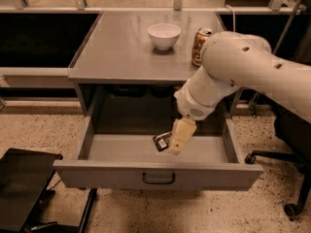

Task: Pick rxbar chocolate from top drawer and place on counter

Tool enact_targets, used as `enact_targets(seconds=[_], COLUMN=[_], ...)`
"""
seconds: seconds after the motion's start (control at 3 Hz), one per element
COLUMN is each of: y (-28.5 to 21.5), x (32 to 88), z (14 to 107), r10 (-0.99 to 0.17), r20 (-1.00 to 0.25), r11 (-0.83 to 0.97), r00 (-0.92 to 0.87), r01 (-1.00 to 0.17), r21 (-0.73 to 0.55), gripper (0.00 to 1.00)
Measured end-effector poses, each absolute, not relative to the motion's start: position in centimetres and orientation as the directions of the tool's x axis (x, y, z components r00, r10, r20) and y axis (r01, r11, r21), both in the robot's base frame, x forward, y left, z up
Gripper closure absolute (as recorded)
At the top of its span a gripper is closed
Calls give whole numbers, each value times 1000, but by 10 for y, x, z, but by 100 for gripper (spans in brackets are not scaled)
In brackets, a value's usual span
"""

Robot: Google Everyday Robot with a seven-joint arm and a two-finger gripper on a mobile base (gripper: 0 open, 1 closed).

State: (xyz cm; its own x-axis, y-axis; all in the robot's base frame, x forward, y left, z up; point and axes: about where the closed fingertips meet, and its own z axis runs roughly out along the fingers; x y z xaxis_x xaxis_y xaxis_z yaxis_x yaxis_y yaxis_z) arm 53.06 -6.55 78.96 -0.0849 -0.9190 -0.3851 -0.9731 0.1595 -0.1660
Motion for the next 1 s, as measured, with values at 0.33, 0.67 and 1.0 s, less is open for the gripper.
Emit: enact_targets(seconds=[0.33,0.67,1.0], y=[-59,-59,-71], x=[538,538,548], z=[770,770,763], r10=[-908,-908,-890], r20=[-410,-409,-436], r11=[156,156,200], r00=[-91,-91,-132], r01=[-980,-980,-973], r21=[-127,-127,-112], gripper=[0,0,0])
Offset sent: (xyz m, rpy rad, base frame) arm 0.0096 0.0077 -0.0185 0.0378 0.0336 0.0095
